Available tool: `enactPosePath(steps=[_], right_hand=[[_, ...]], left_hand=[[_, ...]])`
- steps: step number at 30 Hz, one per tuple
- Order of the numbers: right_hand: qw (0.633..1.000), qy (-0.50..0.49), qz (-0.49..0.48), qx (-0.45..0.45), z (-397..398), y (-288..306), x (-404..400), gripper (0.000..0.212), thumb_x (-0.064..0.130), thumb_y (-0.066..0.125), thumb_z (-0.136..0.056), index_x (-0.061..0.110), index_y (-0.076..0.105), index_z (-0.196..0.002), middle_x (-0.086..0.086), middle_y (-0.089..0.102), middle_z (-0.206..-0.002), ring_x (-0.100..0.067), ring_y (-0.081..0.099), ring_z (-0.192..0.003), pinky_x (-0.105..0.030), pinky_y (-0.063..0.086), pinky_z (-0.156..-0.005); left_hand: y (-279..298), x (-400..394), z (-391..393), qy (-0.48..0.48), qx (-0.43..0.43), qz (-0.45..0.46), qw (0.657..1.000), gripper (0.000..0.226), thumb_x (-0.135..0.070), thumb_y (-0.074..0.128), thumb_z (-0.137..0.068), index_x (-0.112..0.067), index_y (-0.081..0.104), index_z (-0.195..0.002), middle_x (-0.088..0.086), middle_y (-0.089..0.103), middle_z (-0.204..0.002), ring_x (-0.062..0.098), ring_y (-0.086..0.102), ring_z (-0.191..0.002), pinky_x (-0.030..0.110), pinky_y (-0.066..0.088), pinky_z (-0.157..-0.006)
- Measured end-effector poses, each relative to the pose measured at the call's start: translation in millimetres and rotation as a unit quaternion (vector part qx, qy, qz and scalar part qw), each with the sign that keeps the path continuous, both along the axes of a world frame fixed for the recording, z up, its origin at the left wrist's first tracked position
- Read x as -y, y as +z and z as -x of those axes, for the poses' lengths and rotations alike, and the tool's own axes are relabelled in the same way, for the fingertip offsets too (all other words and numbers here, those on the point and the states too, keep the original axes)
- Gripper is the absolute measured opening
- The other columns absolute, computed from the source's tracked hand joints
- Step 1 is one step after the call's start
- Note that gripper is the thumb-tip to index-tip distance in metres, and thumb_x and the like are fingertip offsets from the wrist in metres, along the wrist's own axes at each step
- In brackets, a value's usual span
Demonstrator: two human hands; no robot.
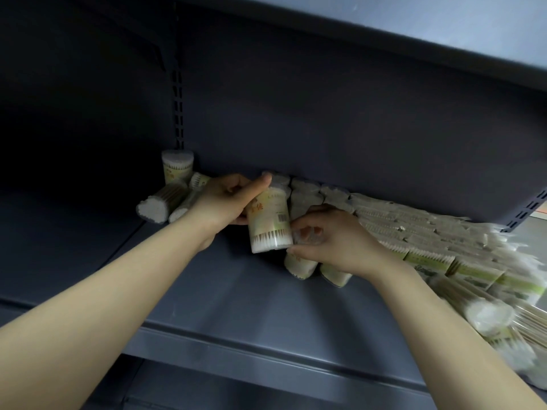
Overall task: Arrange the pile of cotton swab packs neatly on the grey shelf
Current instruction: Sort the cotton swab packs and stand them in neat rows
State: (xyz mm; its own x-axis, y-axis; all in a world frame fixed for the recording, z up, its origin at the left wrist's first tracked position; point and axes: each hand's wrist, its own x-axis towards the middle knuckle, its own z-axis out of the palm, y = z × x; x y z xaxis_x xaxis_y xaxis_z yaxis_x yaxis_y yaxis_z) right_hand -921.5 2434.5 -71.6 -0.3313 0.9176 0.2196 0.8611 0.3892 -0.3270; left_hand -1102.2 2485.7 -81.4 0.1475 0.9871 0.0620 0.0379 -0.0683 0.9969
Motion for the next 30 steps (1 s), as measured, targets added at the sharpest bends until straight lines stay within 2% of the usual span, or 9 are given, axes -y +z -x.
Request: enactPosePath(steps=[5, 9, 13, 16, 20, 27, 30], right_hand=[[1.000, -0.002, 0.001, 0.000, -0.2, -0.4, -0.3, 0.029, 0.029, 0.074, -0.075, 0.017, 0.069, -0.101, 0.007, 0.061, -0.094, 0.000, 0.048, -0.087, -0.001, 0.031, -0.074], [1.000, -0.002, 0.003, 0.006, 0.8, -0.2, -0.9, 0.030, 0.029, 0.074, -0.075, 0.017, 0.069, -0.102, 0.010, 0.055, -0.088, -0.002, 0.048, -0.085, -0.002, 0.031, -0.072], [1.000, -0.006, -0.007, 0.004, 1.3, -0.9, -2.6, 0.030, 0.028, 0.074, -0.074, 0.017, 0.069, -0.101, 0.004, 0.061, -0.093, -0.009, 0.052, -0.090, -0.016, 0.034, -0.073], [0.999, -0.007, -0.018, 0.025, 1.3, -3.3, -5.7, 0.032, 0.028, 0.075, -0.073, 0.017, 0.068, -0.102, 0.000, 0.062, -0.098, -0.015, 0.053, -0.095, -0.019, 0.032, -0.074], [1.000, -0.015, -0.018, 0.009, -2.0, -2.6, -8.2, 0.030, 0.025, 0.072, -0.073, 0.016, 0.068, -0.101, 0.002, 0.058, -0.092, -0.015, 0.052, -0.092, -0.011, 0.033, -0.072], [1.000, -0.026, -0.002, 0.006, -4.0, -0.1, -7.7, 0.025, 0.018, 0.071, -0.074, 0.017, 0.068, -0.099, 0.004, 0.055, -0.090, -0.017, 0.054, -0.094, -0.024, 0.042, -0.078], [1.000, -0.027, 0.010, -0.007, -4.0, 0.5, -8.0, 0.025, 0.021, 0.071, -0.076, 0.019, 0.067, -0.100, 0.006, 0.054, -0.089, -0.014, 0.055, -0.094, -0.023, 0.042, -0.078]], left_hand=[[-0.6, -0.6, 2.3, -0.007, -0.007, 0.019, 1.000, 0.044, -0.044, 0.060, -0.082, -0.004, 0.060, -0.100, 0.010, 0.067, -0.096, 0.017, 0.066, -0.090, 0.029, 0.057, -0.071], [-0.1, -0.6, 3.8, -0.012, -0.011, 0.018, 1.000, 0.034, -0.044, 0.061, -0.082, -0.011, 0.059, -0.088, 0.007, 0.067, -0.091, 0.016, 0.066, -0.089, 0.027, 0.057, -0.068], [-0.6, -1.0, 5.1, -0.007, -0.015, 0.010, 1.000, 0.030, -0.041, 0.063, -0.081, -0.012, 0.059, -0.085, 0.007, 0.066, -0.092, 0.016, 0.066, -0.088, 0.028, 0.058, -0.066], [-0.1, -1.6, 4.9, -0.008, -0.014, 0.004, 1.000, 0.022, -0.035, 0.065, -0.081, -0.014, 0.059, -0.084, 0.007, 0.065, -0.090, 0.014, 0.065, -0.085, 0.027, 0.058, -0.065], [-0.5, -2.3, 5.5, -0.005, -0.020, -0.024, 0.999, 0.017, -0.026, 0.065, -0.083, -0.012, 0.061, -0.092, 0.003, 0.064, -0.089, 0.011, 0.063, -0.083, 0.024, 0.058, -0.064], [-8.3, -6.4, 10.3, 0.022, -0.053, -0.054, 0.997, 0.028, -0.026, 0.068, -0.081, -0.017, 0.058, -0.105, -0.002, 0.060, -0.095, 0.007, 0.060, -0.087, 0.023, 0.056, -0.068], [-14.3, -10.9, 13.1, 0.017, -0.101, -0.067, 0.992, 0.039, -0.028, 0.072, -0.078, -0.019, 0.058, -0.112, -0.007, 0.060, -0.099, 0.010, 0.060, -0.094, 0.033, 0.055, -0.081]])
